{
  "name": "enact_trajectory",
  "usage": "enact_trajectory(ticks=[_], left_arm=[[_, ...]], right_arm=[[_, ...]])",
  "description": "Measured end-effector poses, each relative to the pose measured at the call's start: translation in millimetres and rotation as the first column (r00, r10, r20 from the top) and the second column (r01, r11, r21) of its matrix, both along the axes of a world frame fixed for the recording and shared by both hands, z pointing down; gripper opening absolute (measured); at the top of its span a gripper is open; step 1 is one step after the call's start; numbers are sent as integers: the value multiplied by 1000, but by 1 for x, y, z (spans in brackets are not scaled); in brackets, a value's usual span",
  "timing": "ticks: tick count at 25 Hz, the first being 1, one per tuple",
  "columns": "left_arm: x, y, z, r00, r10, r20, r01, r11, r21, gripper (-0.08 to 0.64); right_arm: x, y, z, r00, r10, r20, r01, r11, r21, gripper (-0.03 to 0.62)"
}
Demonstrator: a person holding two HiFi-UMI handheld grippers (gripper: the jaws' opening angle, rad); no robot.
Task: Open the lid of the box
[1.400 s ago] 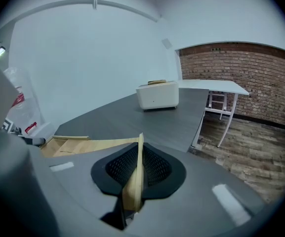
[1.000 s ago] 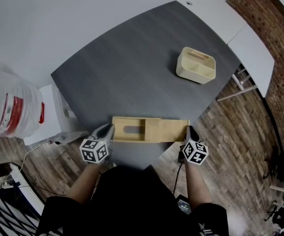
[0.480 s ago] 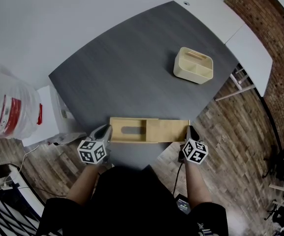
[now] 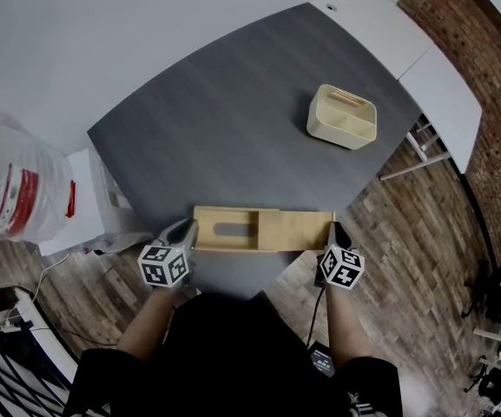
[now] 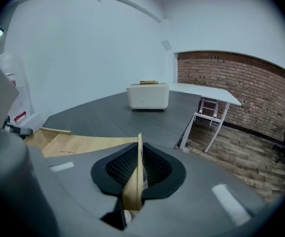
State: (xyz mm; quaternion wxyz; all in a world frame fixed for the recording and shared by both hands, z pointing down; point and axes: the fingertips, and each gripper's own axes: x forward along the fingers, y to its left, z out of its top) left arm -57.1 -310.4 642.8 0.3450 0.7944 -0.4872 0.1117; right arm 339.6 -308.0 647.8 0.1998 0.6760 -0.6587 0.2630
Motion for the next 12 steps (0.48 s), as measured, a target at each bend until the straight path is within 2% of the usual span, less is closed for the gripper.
enact_trajectory(ticks=[5,12], left_arm=[[1,-1,1,1000,12,13,-12,999,-33,38],[0,-1,3,1000,14,10,-14,999,-43,38]], right_arm=[[8,-1,1,1000,16,-3,-16,1000,-1,32],[10,-1,4,1000,28,-7,-28,1000,-8,34]])
